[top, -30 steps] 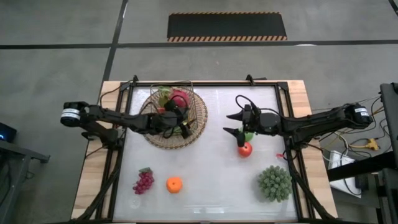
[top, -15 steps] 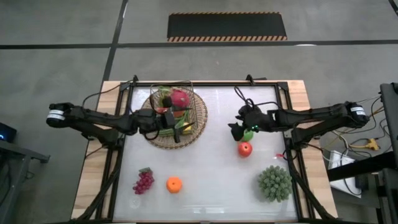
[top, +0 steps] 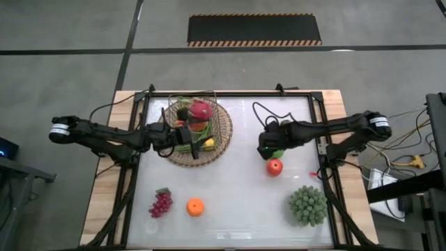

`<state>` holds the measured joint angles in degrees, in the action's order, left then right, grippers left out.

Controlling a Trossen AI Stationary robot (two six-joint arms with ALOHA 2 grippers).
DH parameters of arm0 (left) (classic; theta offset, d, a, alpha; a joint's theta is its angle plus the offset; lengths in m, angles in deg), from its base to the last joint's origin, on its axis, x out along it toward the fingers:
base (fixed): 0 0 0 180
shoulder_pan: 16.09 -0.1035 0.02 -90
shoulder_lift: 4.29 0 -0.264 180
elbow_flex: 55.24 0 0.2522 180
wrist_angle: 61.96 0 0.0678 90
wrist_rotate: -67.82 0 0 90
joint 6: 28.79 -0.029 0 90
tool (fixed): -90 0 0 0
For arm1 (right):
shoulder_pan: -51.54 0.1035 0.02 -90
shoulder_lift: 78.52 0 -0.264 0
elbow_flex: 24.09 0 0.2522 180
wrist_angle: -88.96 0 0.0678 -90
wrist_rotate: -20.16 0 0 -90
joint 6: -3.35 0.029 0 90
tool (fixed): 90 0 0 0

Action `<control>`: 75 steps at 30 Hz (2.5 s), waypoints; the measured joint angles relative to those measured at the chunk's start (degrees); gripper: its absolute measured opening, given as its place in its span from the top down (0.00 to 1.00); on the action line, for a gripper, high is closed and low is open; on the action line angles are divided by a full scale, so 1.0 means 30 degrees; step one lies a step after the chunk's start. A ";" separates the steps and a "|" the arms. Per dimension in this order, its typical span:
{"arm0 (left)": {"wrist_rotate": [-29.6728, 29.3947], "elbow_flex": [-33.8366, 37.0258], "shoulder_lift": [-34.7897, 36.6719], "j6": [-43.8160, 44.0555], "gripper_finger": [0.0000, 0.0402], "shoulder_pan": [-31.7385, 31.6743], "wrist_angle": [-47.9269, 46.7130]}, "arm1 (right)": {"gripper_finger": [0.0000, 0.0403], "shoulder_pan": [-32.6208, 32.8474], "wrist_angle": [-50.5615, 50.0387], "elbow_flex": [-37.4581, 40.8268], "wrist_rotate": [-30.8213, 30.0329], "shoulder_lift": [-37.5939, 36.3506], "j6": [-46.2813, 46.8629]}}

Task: Build produce basket
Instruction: Put the green apple into the wire basket

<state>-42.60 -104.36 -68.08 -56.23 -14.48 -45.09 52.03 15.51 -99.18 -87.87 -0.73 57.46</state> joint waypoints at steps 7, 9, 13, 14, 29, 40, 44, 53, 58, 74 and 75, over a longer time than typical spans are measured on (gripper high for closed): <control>-0.0337 0.0139 0.0074 -0.0013 0.36 0.0000 -0.0012 | 0.10 0.0000 -0.0139 0.0076 0.1687 0.1635 0.0593; -0.0330 0.0169 0.0074 -0.0015 0.36 0.0000 0.0001 | 0.10 0.0000 -0.0282 0.0100 0.1706 0.1859 0.0725; -0.0337 0.0231 0.0081 -0.0015 0.36 0.0000 0.0153 | 0.10 0.0000 -0.0643 0.0097 0.1706 0.2010 0.0825; -0.0337 0.0256 0.0091 -0.0015 0.36 0.0000 0.0168 | 0.10 0.0000 -0.0576 0.0163 0.1699 0.2010 0.0906; -0.0351 0.0328 0.0103 -0.0015 0.36 0.0000 0.0460 | 0.20 0.0002 0.0148 0.1447 0.2006 0.1973 0.1343; -0.0366 0.0372 0.0711 -0.0944 0.36 0.0000 0.1167 | 0.31 0.0000 0.0333 0.1443 0.2038 0.1876 0.1123; -0.0362 0.0889 0.2338 -0.0995 0.36 0.0007 0.1141 | 0.31 0.0000 -0.0184 0.0642 0.2143 0.1476 0.0520; -0.0264 0.3444 0.5784 -0.0624 0.36 0.0007 0.2210 | 0.32 -0.0011 -0.0892 -0.4651 0.2000 0.1291 -0.2057; -0.0213 0.4027 0.7283 -0.0599 0.36 0.0007 0.2307 | 0.32 -0.0052 -0.0868 -0.7767 0.1267 0.2202 -0.4074; -0.0205 0.4747 0.8867 -0.0466 0.36 0.0007 0.2254 | 0.32 -0.0847 -0.1672 -1.8550 0.1071 0.8737 -1.3341; -0.0205 0.4765 0.8898 -0.0466 0.36 0.0007 0.2213 | 0.32 -0.0983 -0.1724 -1.9136 0.1097 0.9136 -1.3838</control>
<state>-43.21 -90.06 -41.38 -57.63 -14.46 -38.45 49.09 10.34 -156.59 -84.57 26.67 15.95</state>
